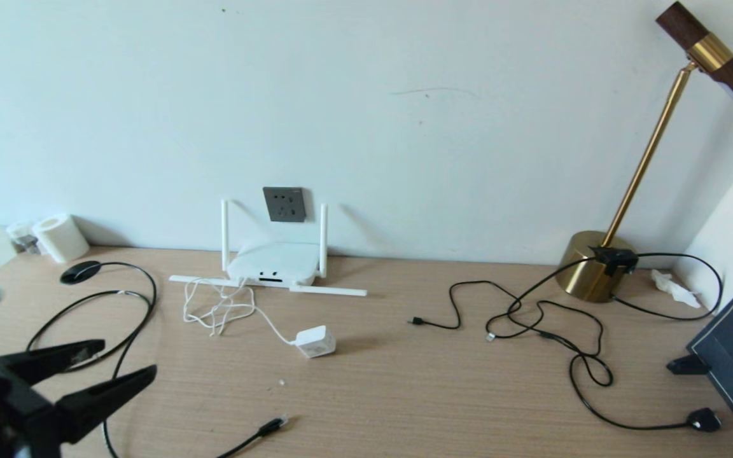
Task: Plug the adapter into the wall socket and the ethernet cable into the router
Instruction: Pick up plug
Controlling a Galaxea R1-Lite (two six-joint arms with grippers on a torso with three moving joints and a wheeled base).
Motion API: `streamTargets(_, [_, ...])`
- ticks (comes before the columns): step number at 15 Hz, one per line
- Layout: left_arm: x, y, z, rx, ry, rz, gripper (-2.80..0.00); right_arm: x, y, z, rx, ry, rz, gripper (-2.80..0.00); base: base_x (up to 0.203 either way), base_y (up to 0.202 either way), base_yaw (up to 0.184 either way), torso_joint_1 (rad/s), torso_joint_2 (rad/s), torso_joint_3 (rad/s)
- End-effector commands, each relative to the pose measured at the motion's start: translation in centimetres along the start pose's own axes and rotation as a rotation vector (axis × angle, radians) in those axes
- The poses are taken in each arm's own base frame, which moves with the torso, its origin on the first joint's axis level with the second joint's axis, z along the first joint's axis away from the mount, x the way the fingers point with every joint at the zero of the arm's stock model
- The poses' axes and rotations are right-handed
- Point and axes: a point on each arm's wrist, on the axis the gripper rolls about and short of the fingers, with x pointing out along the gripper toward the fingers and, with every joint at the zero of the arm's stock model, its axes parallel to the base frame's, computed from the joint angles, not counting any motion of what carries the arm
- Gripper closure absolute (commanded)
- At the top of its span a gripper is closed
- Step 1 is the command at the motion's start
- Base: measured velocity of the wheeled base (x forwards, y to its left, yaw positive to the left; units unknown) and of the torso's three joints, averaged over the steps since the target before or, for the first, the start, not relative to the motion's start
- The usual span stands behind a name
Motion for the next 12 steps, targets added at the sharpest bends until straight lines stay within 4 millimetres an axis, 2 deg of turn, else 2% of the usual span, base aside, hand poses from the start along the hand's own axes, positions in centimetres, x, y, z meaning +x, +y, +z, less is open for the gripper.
streamTargets(1, [7.8,0.8,-0.3,0.224,0.247,-0.089,-2.80,0.0,0.0,0.0,0.000,0.001,0.000,-2.80,0.000,0.000,0.000,0.000,0.00,0.000])
streamTargets(3, [11.5,1.1,0.3,0.534,0.252,-0.228,-2.80,0.0,0.0,0.0,0.000,0.001,0.000,-2.80,0.000,0.000,0.000,0.000,0.00,0.000])
streamTargets(5, [15.6,1.5,0.6,0.725,0.214,-0.411,-2.80,0.0,0.0,0.0,0.000,0.001,0.000,-2.80,0.000,0.000,0.000,0.000,0.00,0.000])
streamTargets(6, [17.1,1.8,1.2,0.807,0.179,-0.461,-2.80,0.0,0.0,0.0,0.000,0.001,0.000,-2.80,0.000,0.000,0.000,0.000,0.00,0.000])
streamTargets(9, [20.1,2.9,3.7,0.952,0.173,-0.575,-2.80,0.0,0.0,0.0,0.000,0.001,0.000,-2.80,0.000,0.000,0.000,0.000,0.00,0.000])
streamTargets(12, [23.1,3.3,4.0,1.016,0.219,-0.695,-2.80,0.0,0.0,0.0,0.000,0.001,0.000,-2.80,0.000,0.000,0.000,0.000,0.00,0.000])
